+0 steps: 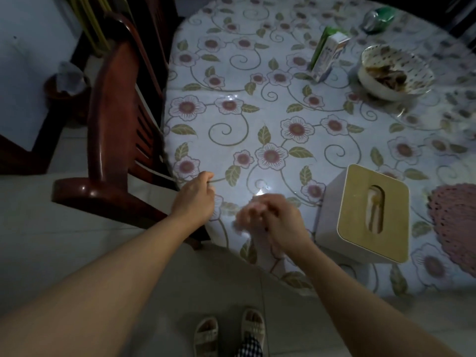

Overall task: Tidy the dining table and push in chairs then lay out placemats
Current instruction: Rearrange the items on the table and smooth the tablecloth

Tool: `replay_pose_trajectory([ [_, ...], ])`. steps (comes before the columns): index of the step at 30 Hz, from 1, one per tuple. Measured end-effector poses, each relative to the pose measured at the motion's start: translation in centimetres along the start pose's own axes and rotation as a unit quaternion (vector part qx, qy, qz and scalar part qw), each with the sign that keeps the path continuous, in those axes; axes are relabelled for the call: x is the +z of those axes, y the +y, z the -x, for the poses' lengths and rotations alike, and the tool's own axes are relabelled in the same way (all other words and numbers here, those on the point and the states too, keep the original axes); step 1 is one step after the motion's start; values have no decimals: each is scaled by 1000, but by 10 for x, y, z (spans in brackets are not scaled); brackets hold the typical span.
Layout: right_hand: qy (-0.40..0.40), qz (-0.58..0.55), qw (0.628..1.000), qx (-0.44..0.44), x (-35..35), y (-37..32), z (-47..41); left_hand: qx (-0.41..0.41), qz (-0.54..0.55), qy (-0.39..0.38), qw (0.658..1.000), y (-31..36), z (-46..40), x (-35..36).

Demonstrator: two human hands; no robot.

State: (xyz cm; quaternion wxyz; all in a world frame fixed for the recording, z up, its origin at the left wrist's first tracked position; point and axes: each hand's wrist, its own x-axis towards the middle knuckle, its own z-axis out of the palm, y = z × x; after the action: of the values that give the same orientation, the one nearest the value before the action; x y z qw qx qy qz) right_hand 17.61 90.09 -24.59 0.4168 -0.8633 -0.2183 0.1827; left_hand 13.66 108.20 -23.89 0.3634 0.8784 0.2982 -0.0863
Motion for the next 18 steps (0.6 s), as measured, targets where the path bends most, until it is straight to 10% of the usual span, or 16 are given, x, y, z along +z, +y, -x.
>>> replay_pose_trajectory([
  [5, 80, -16, 997, 5, 4, -4, -30, -4, 9, 19, 1000, -4, 4, -6],
  [11, -21, 225, 948, -225, 57, 38, -17, -14, -6, 30, 999, -25, 3, -1],
  [18, -120, 242, 902, -337, 51, 42, 29, -10, 18, 63, 998, -31, -5, -2],
])
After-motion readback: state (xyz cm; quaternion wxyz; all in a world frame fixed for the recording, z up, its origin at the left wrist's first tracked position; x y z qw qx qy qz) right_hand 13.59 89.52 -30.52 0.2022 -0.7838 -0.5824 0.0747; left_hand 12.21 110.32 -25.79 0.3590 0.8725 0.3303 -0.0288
